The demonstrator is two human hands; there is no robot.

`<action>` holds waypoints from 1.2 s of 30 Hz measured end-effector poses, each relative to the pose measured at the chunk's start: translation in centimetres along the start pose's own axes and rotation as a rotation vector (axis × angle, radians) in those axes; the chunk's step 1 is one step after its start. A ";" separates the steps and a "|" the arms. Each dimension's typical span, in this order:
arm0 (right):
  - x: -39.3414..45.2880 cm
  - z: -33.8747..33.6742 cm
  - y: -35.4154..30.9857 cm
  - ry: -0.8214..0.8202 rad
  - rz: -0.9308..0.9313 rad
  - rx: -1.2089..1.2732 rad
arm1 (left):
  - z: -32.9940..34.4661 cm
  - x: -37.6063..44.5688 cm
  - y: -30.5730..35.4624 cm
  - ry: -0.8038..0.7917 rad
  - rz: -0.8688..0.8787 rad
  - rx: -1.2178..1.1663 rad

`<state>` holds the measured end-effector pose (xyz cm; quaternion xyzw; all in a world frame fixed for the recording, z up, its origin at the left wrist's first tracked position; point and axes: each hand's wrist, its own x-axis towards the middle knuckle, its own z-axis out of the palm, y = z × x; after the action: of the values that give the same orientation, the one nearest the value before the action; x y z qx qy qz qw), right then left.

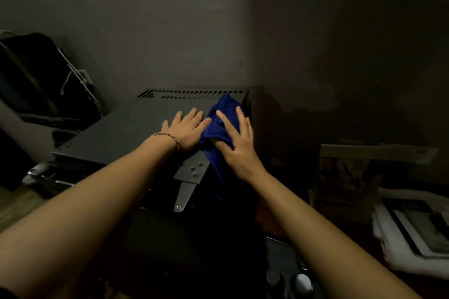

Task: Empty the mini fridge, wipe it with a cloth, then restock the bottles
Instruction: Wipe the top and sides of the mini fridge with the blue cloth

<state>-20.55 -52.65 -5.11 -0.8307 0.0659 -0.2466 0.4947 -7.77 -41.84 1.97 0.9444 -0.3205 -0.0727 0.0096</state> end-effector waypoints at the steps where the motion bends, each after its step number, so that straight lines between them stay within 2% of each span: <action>1: -0.4 0.0 -0.3 -0.009 0.019 0.033 | 0.0 0.0 0.1 -0.009 -0.001 0.012; 6: -1.9 1.1 -1.3 0.043 0.013 0.133 | 0.5 0.0 -0.4 -0.001 0.026 0.072; 11: -1.2 3.3 -3.3 0.332 0.169 0.275 | 0.5 -0.4 0.0 0.053 0.024 -0.020; 13: -0.5 3.8 -3.5 0.432 0.189 0.247 | 0.6 0.1 -0.3 0.056 0.041 -0.042; 22: 0.3 2.9 -2.4 0.394 0.176 0.299 | 0.8 0.5 0.2 0.076 0.024 -0.079; 25: 1.2 2.7 -1.3 0.412 0.148 0.333 | 0.5 0.7 0.7 0.043 -0.044 -0.073; 32: 4.7 1.6 2.3 0.337 0.098 0.350 | 0.3 2.1 2.7 0.022 -0.180 -0.109; 36: 7.9 0.7 4.5 0.397 0.125 0.272 | 0.5 2.4 3.0 0.056 -0.220 -0.087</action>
<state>-12.70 -57.16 -6.52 -0.6859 0.1793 -0.3806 0.5937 -7.72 -45.65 1.40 0.9743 -0.2109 -0.0605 0.0514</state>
